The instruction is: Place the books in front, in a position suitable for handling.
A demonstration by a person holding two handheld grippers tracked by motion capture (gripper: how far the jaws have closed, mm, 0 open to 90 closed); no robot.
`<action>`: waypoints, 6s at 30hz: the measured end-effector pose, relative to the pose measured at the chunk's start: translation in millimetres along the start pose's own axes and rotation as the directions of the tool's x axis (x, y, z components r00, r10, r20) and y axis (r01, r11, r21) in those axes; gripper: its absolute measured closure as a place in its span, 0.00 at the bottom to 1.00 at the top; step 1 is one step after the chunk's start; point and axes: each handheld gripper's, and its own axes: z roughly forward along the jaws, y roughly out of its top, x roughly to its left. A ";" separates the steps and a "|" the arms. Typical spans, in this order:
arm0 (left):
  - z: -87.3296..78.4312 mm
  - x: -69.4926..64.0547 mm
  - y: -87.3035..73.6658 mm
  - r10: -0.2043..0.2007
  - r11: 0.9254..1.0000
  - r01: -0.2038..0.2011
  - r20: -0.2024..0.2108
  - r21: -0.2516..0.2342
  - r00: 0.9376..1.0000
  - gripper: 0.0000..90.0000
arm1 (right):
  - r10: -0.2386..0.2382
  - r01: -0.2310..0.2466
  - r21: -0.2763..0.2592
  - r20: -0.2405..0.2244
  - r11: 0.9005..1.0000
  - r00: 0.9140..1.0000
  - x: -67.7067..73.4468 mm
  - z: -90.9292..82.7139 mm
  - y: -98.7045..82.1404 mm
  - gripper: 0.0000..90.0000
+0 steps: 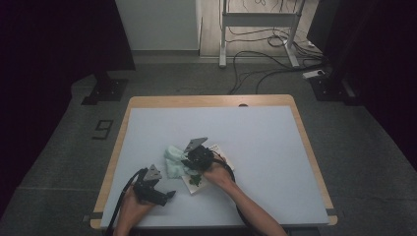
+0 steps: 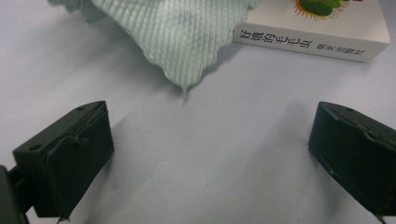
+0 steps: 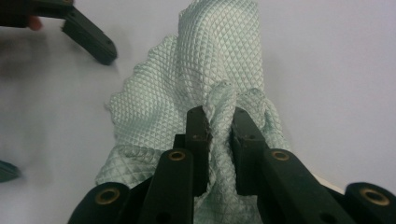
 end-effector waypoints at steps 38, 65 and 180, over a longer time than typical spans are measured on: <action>0.0 0.2 0.1 0.002 1.000 -0.002 0.000 0.001 1.000 0.00 | 0.138 -0.142 0.012 0.180 0.990 0.974 -78.6 -42.1 -43.1 0.87; -0.1 0.2 0.1 0.003 1.000 -0.003 0.000 0.002 1.000 0.00 | 0.160 -0.164 0.007 0.175 0.986 0.971 -67.0 -67.5 -67.8 0.87; 0.0 0.2 0.1 0.003 1.000 -0.003 0.000 0.002 1.000 0.00 | 0.100 -0.101 -0.029 -0.017 0.994 0.995 2.2 -79.4 -83.1 0.87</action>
